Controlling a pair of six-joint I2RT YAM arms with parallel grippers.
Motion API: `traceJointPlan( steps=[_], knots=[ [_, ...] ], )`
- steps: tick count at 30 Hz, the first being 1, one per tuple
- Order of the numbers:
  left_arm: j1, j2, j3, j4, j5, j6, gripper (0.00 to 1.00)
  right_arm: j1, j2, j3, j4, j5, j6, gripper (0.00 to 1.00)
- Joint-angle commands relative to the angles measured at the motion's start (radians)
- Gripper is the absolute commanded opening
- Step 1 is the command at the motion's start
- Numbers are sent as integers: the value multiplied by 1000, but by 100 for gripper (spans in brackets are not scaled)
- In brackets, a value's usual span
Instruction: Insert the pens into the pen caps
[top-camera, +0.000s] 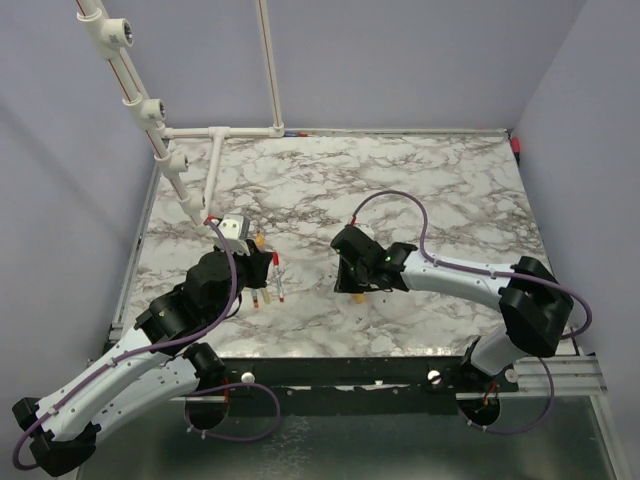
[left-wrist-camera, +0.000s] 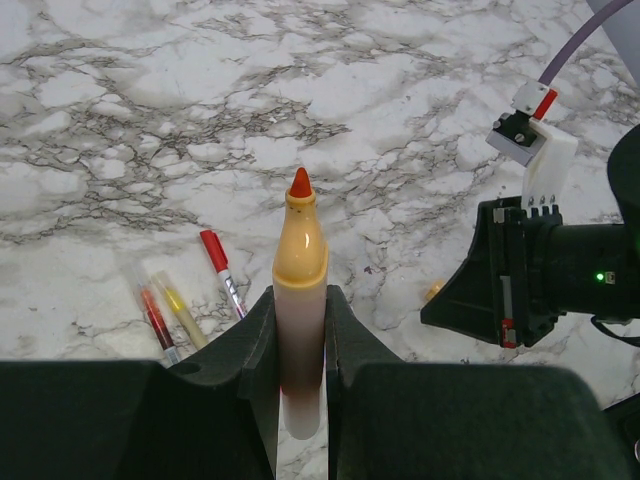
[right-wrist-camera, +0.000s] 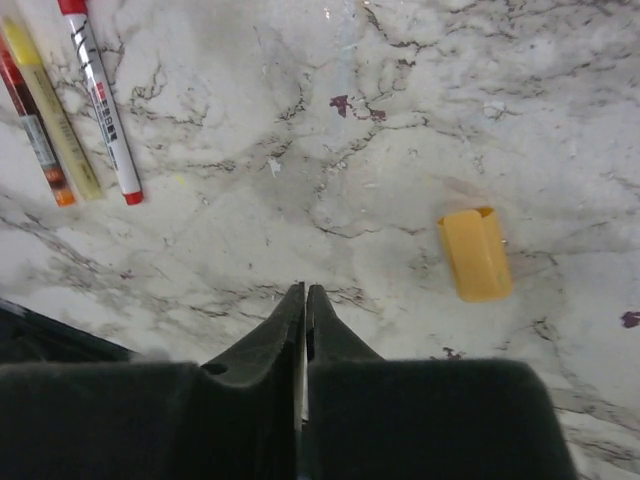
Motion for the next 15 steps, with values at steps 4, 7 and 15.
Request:
traceJointPlan(
  steps=[4,7,15],
  knots=[
    [-1,0,-10,-13,-17,8,0,0,74,-3,25,-26,33,1],
    [-1,1,-10,-13,-17,9,0,0,84,-19,14,-19,22,1],
    [1,4,-9,-13,-16,10,0,1,86,-69,-25,14,15,1]
  ],
)
